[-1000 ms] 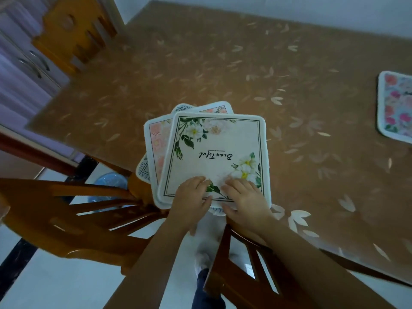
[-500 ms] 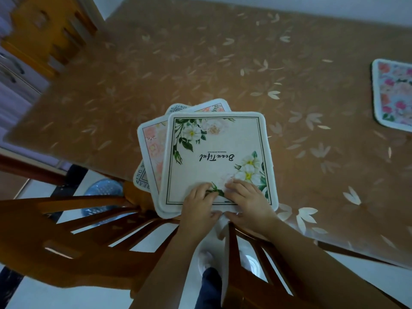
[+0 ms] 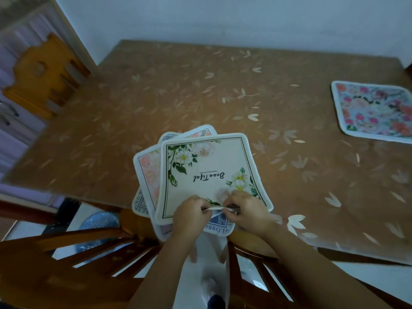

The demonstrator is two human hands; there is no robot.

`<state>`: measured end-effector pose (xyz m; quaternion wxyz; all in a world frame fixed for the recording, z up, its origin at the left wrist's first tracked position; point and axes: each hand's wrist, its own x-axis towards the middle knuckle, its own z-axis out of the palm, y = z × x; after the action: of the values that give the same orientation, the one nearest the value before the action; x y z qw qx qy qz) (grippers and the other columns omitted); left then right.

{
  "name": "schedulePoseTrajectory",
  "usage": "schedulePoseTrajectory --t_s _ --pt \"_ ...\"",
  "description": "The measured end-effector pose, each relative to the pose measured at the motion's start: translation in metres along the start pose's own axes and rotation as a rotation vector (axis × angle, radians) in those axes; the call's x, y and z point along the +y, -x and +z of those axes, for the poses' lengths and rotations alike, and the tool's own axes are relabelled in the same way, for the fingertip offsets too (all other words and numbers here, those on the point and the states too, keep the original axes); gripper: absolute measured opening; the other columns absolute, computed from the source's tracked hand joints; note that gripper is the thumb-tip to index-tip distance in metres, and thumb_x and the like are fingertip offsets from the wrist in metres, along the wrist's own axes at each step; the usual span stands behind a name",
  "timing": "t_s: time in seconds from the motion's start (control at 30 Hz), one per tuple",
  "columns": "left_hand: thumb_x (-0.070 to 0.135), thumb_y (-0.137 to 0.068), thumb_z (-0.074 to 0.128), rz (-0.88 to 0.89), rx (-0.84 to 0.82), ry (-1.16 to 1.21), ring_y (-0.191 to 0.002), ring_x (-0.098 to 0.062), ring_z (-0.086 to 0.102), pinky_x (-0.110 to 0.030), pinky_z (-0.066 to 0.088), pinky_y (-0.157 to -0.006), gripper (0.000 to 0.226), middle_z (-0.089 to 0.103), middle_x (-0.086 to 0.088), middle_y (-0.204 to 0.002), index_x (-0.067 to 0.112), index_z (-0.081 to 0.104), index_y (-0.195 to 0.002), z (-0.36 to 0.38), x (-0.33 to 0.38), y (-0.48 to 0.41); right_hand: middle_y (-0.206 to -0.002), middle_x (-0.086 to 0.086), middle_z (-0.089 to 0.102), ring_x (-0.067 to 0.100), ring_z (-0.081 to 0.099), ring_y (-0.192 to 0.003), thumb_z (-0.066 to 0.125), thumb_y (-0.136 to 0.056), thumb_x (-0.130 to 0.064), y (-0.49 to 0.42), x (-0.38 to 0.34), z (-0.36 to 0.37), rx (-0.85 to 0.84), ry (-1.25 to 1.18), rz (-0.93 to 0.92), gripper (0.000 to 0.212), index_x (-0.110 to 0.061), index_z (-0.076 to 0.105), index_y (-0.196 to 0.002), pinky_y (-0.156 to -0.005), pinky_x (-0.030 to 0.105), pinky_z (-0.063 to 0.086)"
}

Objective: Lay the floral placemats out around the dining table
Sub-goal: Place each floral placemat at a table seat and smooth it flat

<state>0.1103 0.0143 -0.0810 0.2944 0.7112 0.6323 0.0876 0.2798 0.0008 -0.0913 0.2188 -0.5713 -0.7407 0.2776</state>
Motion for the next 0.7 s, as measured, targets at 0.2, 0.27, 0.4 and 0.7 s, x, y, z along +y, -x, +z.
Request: schedulePoseTrajectory --t_s 0.2,0.27,0.4,0.7 --pt "0.02 -0.078 0.063 0.134 0.091 0.089 -0.077 -0.019 0.056 -0.031 0.042 -0.064 0.01 0.059 0.0 -0.085 0.02 0.072 -0.083 -0.031 0.026 -0.009 -0.083 0.007 0.062 0.021 0.057 -0.079 0.062 -0.077 -0.009 -0.004 -0.013 -0.03 0.132 -0.002 0.061 0.003 -0.009 0.064 -0.079 -0.065 0.03 0.046" --pt "0.02 -0.077 0.063 0.174 0.098 0.117 -0.077 -0.019 0.057 -0.033 0.047 -0.065 0.011 0.06 0.0 -0.085 0.019 0.072 -0.083 -0.037 0.035 -0.01 -0.082 0.007 0.062 0.018 0.055 -0.076 0.063 -0.076 -0.008 -0.004 -0.015 -0.041 0.176 -0.011 0.076 0.002 -0.009 0.064 -0.077 -0.064 0.024 0.04" --pt "0.018 -0.079 0.063 0.237 0.114 0.15 -0.078 -0.02 0.058 -0.039 0.051 -0.068 0.011 0.061 -0.001 -0.088 0.017 0.071 -0.086 -0.047 0.055 -0.012 -0.081 0.004 0.061 0.009 0.049 -0.071 0.064 -0.075 -0.008 -0.001 -0.018 -0.065 0.252 0.024 0.062 0.003 -0.01 0.063 -0.074 -0.059 0.018 0.033" --pt "0.02 -0.081 0.063 0.458 0.212 0.033 -0.072 -0.008 0.049 -0.023 0.038 -0.06 0.008 0.057 0.008 -0.084 0.021 0.069 -0.086 -0.058 0.123 -0.023 -0.08 0.006 0.061 0.021 0.057 -0.08 0.066 -0.075 -0.006 0.022 -0.009 -0.147 0.394 0.095 0.038 0.002 -0.008 0.065 -0.074 -0.064 0.035 0.047"
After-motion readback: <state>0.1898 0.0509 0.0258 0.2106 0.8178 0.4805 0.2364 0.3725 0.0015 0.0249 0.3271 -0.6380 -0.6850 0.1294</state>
